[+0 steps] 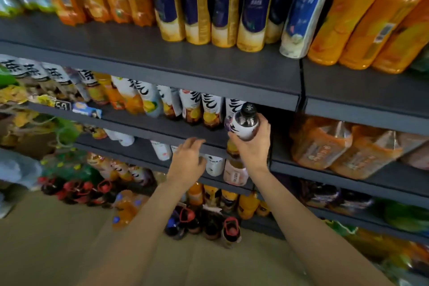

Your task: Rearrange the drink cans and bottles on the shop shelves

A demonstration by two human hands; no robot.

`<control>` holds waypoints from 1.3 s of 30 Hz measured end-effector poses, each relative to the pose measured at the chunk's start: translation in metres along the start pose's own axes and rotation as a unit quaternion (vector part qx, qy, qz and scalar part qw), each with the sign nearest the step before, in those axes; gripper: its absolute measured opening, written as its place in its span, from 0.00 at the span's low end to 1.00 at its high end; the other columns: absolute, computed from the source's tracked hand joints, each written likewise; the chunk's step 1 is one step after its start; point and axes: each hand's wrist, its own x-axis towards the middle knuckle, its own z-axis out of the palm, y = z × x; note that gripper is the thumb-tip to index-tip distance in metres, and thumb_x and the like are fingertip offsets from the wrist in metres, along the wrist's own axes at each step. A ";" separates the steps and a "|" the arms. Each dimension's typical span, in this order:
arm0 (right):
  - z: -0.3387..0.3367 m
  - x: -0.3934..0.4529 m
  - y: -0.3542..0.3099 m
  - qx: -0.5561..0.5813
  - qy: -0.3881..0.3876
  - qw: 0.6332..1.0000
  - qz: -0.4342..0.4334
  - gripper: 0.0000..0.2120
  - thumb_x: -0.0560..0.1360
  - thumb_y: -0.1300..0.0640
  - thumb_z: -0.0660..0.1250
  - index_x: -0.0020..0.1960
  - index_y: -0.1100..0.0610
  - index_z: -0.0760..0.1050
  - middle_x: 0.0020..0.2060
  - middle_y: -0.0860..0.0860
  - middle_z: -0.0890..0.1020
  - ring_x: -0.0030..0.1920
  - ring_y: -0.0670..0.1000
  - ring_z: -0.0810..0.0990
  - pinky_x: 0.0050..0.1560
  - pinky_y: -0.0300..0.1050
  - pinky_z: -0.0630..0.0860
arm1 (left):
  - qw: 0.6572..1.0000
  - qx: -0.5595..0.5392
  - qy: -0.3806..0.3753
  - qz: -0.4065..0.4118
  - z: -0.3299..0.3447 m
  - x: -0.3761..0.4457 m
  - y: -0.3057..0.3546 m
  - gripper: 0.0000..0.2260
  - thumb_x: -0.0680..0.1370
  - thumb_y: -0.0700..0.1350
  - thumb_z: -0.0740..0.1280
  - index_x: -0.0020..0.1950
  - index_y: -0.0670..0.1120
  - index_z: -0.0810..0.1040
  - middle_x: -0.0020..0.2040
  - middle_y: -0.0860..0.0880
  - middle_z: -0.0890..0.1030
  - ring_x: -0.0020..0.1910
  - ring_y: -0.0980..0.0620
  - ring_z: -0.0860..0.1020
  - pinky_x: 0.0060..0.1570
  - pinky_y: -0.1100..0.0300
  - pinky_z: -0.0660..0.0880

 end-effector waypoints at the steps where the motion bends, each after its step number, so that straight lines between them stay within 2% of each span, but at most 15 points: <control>1: 0.011 0.000 -0.002 -0.005 0.011 1.000 -0.001 0.36 0.64 0.62 0.77 0.67 0.58 0.65 0.55 0.48 0.68 0.53 0.36 0.66 0.52 0.20 0.60 | 1.000 -0.010 -0.005 0.008 0.002 0.008 -0.007 0.22 0.77 0.40 0.62 0.71 0.44 0.66 0.69 0.44 0.67 0.67 0.42 0.67 0.65 0.50 0.66; 3: 0.032 0.001 -0.007 -0.007 0.041 0.999 0.006 0.36 0.65 0.62 0.77 0.68 0.58 0.64 0.56 0.48 0.68 0.54 0.37 0.66 0.53 0.21 0.61 | 0.999 -0.014 -0.024 0.024 0.006 0.023 -0.021 0.22 0.78 0.41 0.62 0.72 0.45 0.64 0.72 0.44 0.63 0.70 0.45 0.63 0.67 0.52 0.63; 8: 0.063 0.012 0.002 -0.010 0.077 0.996 0.040 0.37 0.66 0.58 0.77 0.70 0.55 0.62 0.62 0.48 0.71 0.63 0.44 0.69 0.63 0.37 0.68 | 0.996 0.007 -0.059 0.073 0.019 0.062 -0.051 0.25 0.79 0.43 0.60 0.75 0.51 0.57 0.76 0.46 0.54 0.73 0.45 0.55 0.70 0.52 0.58; 11: 0.068 0.002 0.023 -0.050 0.073 0.993 0.080 0.30 0.68 0.62 0.75 0.66 0.58 0.66 0.59 0.51 0.75 0.61 0.49 0.74 0.59 0.41 0.73 | 0.990 0.008 -0.095 0.102 0.028 0.078 -0.055 0.28 0.79 0.43 0.60 0.76 0.54 0.53 0.77 0.46 0.48 0.74 0.44 0.52 0.70 0.52 0.55; 13: 0.073 -0.001 0.034 -0.075 0.078 0.991 0.085 0.26 0.68 0.61 0.75 0.62 0.59 0.68 0.55 0.53 0.78 0.58 0.52 0.76 0.57 0.46 0.75 | 0.987 -0.002 -0.111 0.116 0.032 0.087 -0.057 0.30 0.79 0.43 0.61 0.76 0.55 0.51 0.77 0.46 0.46 0.75 0.44 0.51 0.71 0.51 0.54; 18: 0.085 0.023 0.043 -0.111 0.095 0.985 0.087 0.25 0.67 0.58 0.76 0.59 0.58 0.68 0.55 0.55 0.77 0.58 0.55 0.74 0.58 0.52 0.74 | 0.980 0.019 -0.168 0.108 0.039 0.099 -0.066 0.33 0.79 0.44 0.62 0.77 0.55 0.45 0.77 0.46 0.40 0.75 0.39 0.47 0.72 0.50 0.53; 23: 0.092 0.046 0.044 -0.120 0.110 0.982 0.097 0.22 0.68 0.60 0.75 0.56 0.62 0.67 0.54 0.58 0.76 0.56 0.56 0.75 0.52 0.43 0.72 | 0.977 0.042 -0.173 0.116 0.042 0.093 -0.069 0.32 0.80 0.44 0.59 0.77 0.53 0.42 0.78 0.45 0.45 0.75 0.38 0.46 0.73 0.51 0.46; 27: 0.090 0.026 0.062 -0.136 0.087 0.979 0.123 0.29 0.70 0.62 0.73 0.67 0.62 0.65 0.62 0.56 0.74 0.63 0.53 0.73 0.55 0.35 0.68 | 0.983 0.051 -0.132 0.117 0.044 0.094 -0.073 0.33 0.79 0.44 0.60 0.77 0.52 0.41 0.76 0.45 0.55 0.75 0.40 0.51 0.73 0.53 0.51; 30: 0.088 0.013 0.075 -0.103 0.133 0.975 0.147 0.20 0.73 0.66 0.68 0.64 0.64 0.69 0.58 0.57 0.78 0.56 0.48 0.76 0.46 0.21 0.66 | 0.983 0.060 -0.120 0.127 0.045 0.095 -0.075 0.34 0.79 0.44 0.60 0.77 0.52 0.40 0.76 0.47 0.57 0.75 0.42 0.53 0.72 0.54 0.55; 31: 0.088 0.014 0.076 -0.104 0.150 0.972 0.147 0.18 0.73 0.65 0.69 0.62 0.64 0.71 0.56 0.57 0.79 0.53 0.47 0.76 0.43 0.20 0.65 | 0.982 0.067 -0.118 0.129 0.045 0.095 -0.074 0.34 0.79 0.44 0.60 0.77 0.52 0.40 0.76 0.47 0.57 0.75 0.42 0.53 0.71 0.54 0.55; 35: 0.090 0.017 0.072 -0.096 0.157 0.973 0.141 0.15 0.73 0.65 0.69 0.59 0.65 0.72 0.53 0.57 0.80 0.49 0.47 0.75 0.39 0.19 0.64 | 0.980 0.104 -0.113 0.124 0.048 0.092 -0.070 0.34 0.79 0.45 0.60 0.77 0.50 0.40 0.76 0.46 0.56 0.75 0.42 0.52 0.72 0.54 0.53; 37: 0.087 0.018 0.069 -0.106 0.140 0.973 0.150 0.15 0.73 0.64 0.69 0.59 0.65 0.71 0.53 0.58 0.79 0.49 0.46 0.74 0.41 0.22 0.64 | 0.977 0.128 -0.122 0.122 0.048 0.089 -0.066 0.34 0.79 0.46 0.60 0.77 0.50 0.39 0.77 0.45 0.55 0.75 0.41 0.52 0.72 0.54 0.52; 39: 0.082 0.020 0.063 -0.126 0.095 0.973 0.169 0.19 0.73 0.64 0.69 0.62 0.63 0.69 0.56 0.57 0.78 0.53 0.49 0.76 0.47 0.28 0.66 | 0.973 0.137 -0.149 0.106 0.047 0.085 -0.061 0.35 0.80 0.46 0.60 0.76 0.50 0.38 0.76 0.44 0.54 0.75 0.40 0.52 0.72 0.52 0.54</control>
